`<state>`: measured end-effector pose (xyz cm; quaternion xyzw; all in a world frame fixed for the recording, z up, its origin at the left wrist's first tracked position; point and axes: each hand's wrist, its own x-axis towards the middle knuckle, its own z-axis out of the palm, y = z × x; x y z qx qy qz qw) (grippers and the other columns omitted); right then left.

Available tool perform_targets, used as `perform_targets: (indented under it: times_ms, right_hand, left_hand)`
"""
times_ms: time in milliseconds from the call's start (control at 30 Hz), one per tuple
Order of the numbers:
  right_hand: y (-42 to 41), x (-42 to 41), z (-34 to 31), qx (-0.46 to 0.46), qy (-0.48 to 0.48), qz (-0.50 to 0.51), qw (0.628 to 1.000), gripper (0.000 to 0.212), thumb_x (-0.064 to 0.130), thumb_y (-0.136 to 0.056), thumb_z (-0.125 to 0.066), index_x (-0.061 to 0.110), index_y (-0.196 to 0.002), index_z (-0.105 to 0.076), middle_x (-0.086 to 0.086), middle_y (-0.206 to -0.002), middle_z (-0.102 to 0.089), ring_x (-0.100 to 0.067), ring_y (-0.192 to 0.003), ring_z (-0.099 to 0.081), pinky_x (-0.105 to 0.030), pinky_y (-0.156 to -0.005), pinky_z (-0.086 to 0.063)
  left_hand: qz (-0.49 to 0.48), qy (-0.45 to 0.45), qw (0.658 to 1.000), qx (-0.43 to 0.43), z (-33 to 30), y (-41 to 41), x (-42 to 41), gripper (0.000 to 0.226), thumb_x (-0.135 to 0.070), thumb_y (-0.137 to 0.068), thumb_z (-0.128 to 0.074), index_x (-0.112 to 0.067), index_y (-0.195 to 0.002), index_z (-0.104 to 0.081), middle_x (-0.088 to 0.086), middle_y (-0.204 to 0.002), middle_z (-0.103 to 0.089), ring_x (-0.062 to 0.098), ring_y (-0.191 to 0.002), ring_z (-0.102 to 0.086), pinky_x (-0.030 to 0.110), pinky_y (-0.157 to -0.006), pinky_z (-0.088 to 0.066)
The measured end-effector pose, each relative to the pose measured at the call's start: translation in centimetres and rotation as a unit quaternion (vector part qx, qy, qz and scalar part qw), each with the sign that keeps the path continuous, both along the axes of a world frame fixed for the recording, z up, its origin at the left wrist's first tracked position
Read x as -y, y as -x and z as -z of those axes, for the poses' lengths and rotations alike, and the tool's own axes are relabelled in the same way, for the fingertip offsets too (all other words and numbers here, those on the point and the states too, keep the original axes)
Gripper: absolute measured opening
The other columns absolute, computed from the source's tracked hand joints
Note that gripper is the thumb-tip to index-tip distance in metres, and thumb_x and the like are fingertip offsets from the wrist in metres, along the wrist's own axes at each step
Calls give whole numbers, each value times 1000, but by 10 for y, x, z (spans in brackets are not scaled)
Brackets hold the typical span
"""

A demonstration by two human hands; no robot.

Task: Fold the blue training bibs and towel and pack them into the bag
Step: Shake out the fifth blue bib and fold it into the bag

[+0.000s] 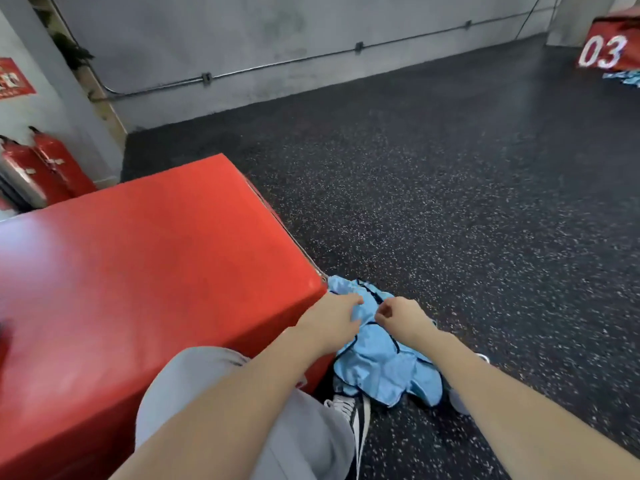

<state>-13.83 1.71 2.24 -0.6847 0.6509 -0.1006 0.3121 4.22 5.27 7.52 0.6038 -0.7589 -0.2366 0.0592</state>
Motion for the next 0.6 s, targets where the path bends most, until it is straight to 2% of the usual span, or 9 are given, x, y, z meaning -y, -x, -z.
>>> perform_targets:
  times_ms: [133,233,300,367,433,533,600]
  right_hand:
    - [7,3,53,-12,-54,1,998,21,20,-86,-57,5,-72,-55,-14,-68,-59,-27,-65,-55,-34,-54,-36]
    - [6,10,85,12,-82,1,997,23,19,-86,-58,5,-69,-51,-19,-64,-51,-22,-61,-44,-32,-56,-31]
    - [4,18,102,23,-98,-1,995,27,18,-87,-59,6,-66,-48,-19,-63,-49,-22,-59,-43,-32,-56,-30]
    - [0,30,119,26,-112,7,993,26,19,-89,-60,-3,-76,-58,-26,-72,-60,-30,-63,-55,-33,-58,-33]
    - [-6,43,134,33,-114,5,993,28,22,-91,-61,-6,-92,-65,-25,-88,-67,-36,-81,-64,-33,-60,-37]
    - [-17,61,152,43,-118,-13,992,27,30,-93,-62,4,-94,-68,-14,-90,-70,-30,-88,-65,-35,-69,-47]
    - [-24,70,161,54,-123,-11,991,25,37,-92,-65,13,-98,-67,-6,-92,-70,-23,-88,-64,-34,-72,-49]
  left_hand:
    - [-25,-73,996,46,48,11,13,37,-16,-92,-55,-14,-128,-58,15,-120,-65,32,-114,-59,39,-94,-50]
    - [-65,-113,989,64,78,10,23,36,-19,-93,-56,-13,-129,-59,15,-126,-61,31,-114,-59,34,-91,-50]
    - [-93,-134,984,70,94,11,27,34,-20,-93,-58,-12,-126,-59,17,-126,-60,34,-112,-60,37,-92,-52]
    - [-117,-153,979,69,112,14,29,35,-19,-93,-57,-13,-127,-58,17,-127,-59,35,-113,-61,40,-94,-52]
    - [-144,-166,973,64,128,18,32,33,-19,-93,-56,-14,-126,-58,17,-126,-60,36,-113,-61,40,-94,-52]
    - [-185,-172,966,53,148,23,40,28,-16,-94,-55,-13,-121,-58,17,-122,-62,36,-110,-62,40,-91,-52]
    - [-197,-174,963,56,158,27,45,28,-13,-96,-53,-13,-124,-56,16,-123,-62,35,-112,-62,40,-91,-50]
